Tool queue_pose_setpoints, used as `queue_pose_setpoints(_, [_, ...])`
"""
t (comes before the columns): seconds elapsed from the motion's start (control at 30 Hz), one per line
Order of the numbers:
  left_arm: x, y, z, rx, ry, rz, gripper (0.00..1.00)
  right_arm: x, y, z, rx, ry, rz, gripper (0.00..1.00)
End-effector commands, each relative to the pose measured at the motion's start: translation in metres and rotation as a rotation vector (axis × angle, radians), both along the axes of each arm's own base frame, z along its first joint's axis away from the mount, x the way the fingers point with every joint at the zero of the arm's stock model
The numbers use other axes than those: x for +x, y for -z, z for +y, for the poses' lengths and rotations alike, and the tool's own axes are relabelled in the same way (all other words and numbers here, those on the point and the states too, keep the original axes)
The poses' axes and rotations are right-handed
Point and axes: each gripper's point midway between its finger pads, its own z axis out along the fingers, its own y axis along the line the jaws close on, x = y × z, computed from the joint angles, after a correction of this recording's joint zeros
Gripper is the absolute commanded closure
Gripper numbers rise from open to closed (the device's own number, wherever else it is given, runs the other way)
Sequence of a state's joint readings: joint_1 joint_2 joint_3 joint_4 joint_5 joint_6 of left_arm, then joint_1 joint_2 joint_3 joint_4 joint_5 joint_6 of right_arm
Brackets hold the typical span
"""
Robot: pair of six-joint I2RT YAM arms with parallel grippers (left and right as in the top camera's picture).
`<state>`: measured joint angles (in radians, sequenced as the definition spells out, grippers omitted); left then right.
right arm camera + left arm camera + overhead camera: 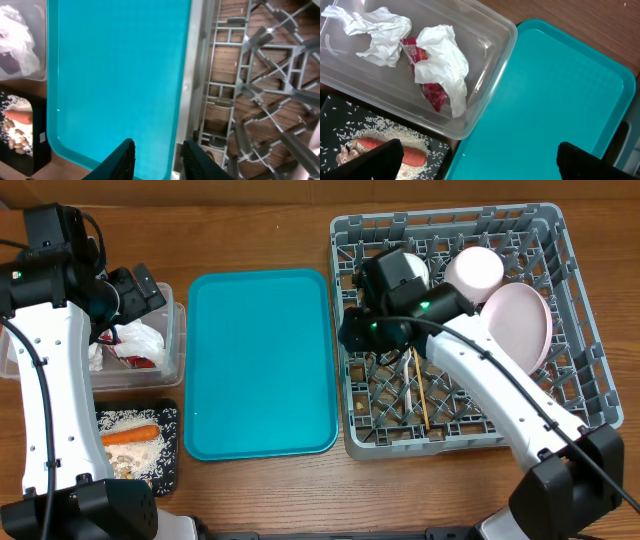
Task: Sort waste into correct bins and load items into the dishwasher
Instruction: 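Carry the chopstick into the rack beside the fork and release it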
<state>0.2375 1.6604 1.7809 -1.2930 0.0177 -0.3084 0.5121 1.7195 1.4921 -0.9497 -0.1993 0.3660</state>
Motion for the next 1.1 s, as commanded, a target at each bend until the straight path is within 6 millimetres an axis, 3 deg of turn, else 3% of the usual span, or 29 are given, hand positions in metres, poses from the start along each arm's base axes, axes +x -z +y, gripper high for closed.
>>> queue_pose_setpoints(0.0, [0.002,-0.013,0.000,0.004,-0.007,-0.039,0.00,0.004,0.000,-0.003,-0.073,0.023,-0.060,0.65])
queue_pose_setpoints(0.33, [0.002,-0.013,0.000,0.004,-0.007,-0.039,0.00,0.007,-0.005,0.009,-0.055,0.070,-0.089,0.64])
queue_pose_setpoints(0.43, [0.002,-0.013,0.000,0.004,-0.007,-0.039,0.00,0.008,-0.018,0.006,-0.035,0.080,-0.118,0.60])
queue_pose_setpoints(0.47, [0.002,-0.013,0.000,0.004,-0.007,-0.039,0.00,0.010,-0.023,0.004,-0.026,0.085,-0.132,0.56])
queue_pose_setpoints(0.5, [0.002,-0.013,0.000,0.004,-0.007,-0.039,0.00,0.012,-0.030,0.002,-0.014,0.093,-0.149,0.41])
queue_pose_setpoints(0.53, [0.002,-0.013,0.000,0.004,-0.007,-0.039,0.00,0.014,-0.035,0.001,-0.004,0.099,-0.165,0.16])
queue_pose_setpoints(0.57, [0.002,-0.013,0.000,0.004,-0.007,-0.039,0.00,0.016,-0.039,0.000,0.004,0.103,-0.176,0.00])
queue_pose_setpoints(0.67, [0.002,-0.013,0.000,0.004,-0.007,-0.039,0.00,0.020,-0.048,0.001,0.027,0.108,-0.209,0.00])
queue_pose_setpoints(0.9, [0.002,-0.013,0.000,0.004,-0.007,-0.039,0.00,0.011,-0.048,0.011,0.075,0.066,-0.167,0.00])
queue_pose_setpoints(1.07, [0.002,-0.013,0.000,0.004,-0.007,-0.039,0.00,0.015,-0.047,0.005,0.047,0.088,-0.185,0.00])
